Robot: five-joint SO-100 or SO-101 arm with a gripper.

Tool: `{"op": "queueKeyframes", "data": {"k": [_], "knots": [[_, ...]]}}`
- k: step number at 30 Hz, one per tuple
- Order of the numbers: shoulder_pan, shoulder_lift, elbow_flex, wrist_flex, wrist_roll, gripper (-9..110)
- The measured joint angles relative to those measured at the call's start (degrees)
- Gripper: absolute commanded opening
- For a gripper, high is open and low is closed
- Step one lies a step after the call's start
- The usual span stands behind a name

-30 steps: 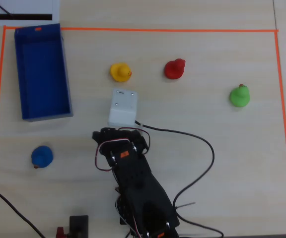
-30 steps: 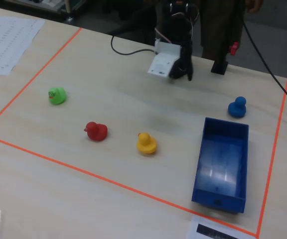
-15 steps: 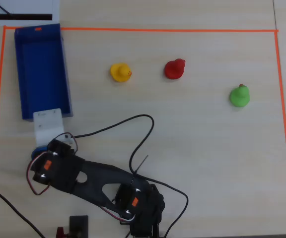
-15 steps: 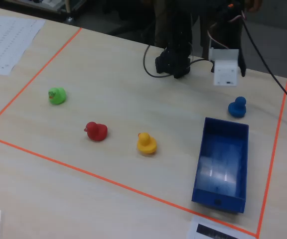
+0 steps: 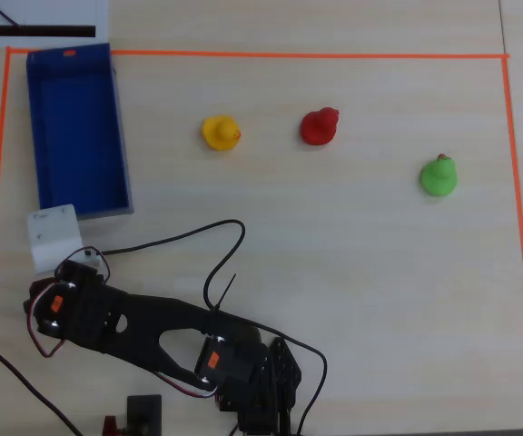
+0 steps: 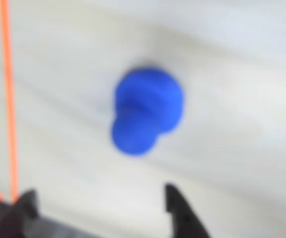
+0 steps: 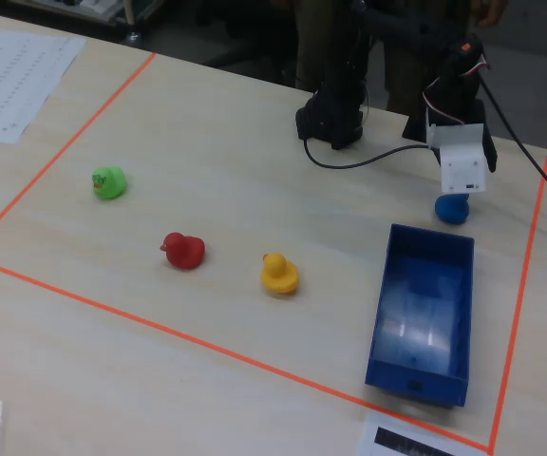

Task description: Grasp blue duck and put it into box.

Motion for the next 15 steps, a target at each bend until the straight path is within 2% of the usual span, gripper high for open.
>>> {"op": "queueKeyframes", "data": {"k": [15], "knots": [[-0.53,-4.66,7.82,-13.62,2.72,29]]}}
